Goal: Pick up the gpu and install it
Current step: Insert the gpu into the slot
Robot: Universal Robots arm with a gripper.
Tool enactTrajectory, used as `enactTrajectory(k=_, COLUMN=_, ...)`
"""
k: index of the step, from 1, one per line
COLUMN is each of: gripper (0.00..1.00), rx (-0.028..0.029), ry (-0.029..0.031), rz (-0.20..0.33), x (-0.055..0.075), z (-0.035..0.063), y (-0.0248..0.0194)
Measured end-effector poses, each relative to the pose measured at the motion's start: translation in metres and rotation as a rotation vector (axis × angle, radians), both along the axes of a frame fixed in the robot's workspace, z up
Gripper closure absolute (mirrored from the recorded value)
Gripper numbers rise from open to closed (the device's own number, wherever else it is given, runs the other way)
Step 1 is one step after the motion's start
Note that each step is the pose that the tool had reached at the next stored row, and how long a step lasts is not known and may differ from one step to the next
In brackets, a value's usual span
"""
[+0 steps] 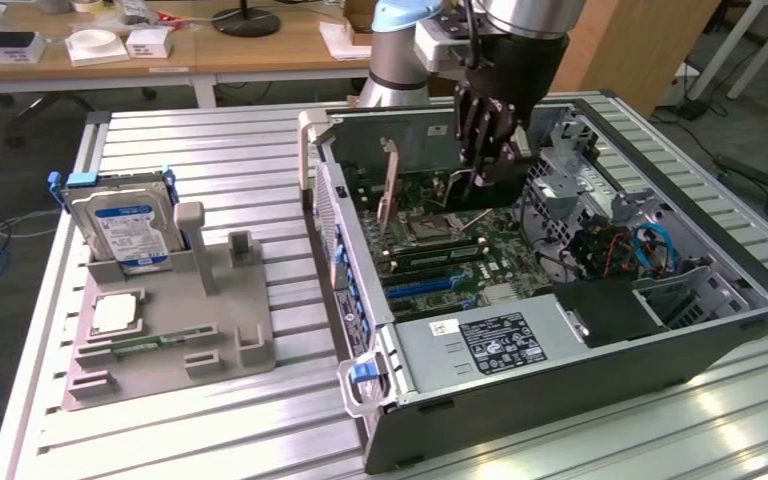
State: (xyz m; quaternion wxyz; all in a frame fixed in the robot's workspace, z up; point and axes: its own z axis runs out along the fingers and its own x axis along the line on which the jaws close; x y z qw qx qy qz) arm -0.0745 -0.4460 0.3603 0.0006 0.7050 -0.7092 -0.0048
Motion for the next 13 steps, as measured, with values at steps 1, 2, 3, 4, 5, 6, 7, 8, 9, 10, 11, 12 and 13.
enactTrajectory(k=1, gripper=0.73, rx=-0.0002, ry=-0.0001, rz=0.0, x=-0.0003, z=-0.0005, y=-0.0001)
enactTrajectory(k=2, gripper=0.73, rx=-0.0003, ry=-0.0001, rz=0.0, x=-0.0007, z=-0.0009, y=-0.0001)
enactTrajectory(k=3, gripper=0.73, rx=-0.0005, ry=-0.0001, rz=0.0, x=-0.0012, z=-0.0014, y=-0.0002)
enactTrajectory(k=4, gripper=0.73, rx=-0.0007, ry=-0.0001, rz=0.0, x=-0.0017, z=-0.0019, y=-0.0003)
enactTrajectory(k=5, gripper=0.73, rx=-0.0009, ry=-0.0001, rz=0.0, x=-0.002, z=-0.0024, y=-0.0003)
enactTrajectory(k=6, gripper=0.73, rx=-0.001, ry=0.0, rz=0.0, x=-0.0024, z=-0.0029, y=-0.0003)
enactTrajectory(k=7, gripper=0.73, rx=-0.0012, ry=-0.0001, rz=0.0, x=-0.0026, z=-0.0034, y=-0.0004)
enactTrajectory(k=8, gripper=0.73, rx=-0.0014, ry=0.0, rz=0.0, x=-0.0029, z=-0.0039, y=-0.0004)
enactTrajectory(k=9, gripper=0.73, rx=-0.0016, ry=0.0, rz=0.0, x=-0.0031, z=-0.0044, y=-0.0005)
enactTrajectory(k=10, gripper=0.73, rx=-0.0018, ry=-0.0001, rz=0.0, x=-0.0034, z=-0.0051, y=-0.0005)
enactTrajectory(k=11, gripper=0.73, rx=-0.002, ry=0.0, rz=0.0, x=-0.0037, z=-0.0057, y=-0.0005)
enactTrajectory(k=12, gripper=0.73, rx=-0.0023, ry=0.0, rz=0.0, x=-0.0039, z=-0.0065, y=-0.0006)
enactTrajectory(k=13, gripper=0.73, rx=-0.0025, ry=0.0, rz=0.0, x=-0.0041, z=-0.0072, y=-0.0006)
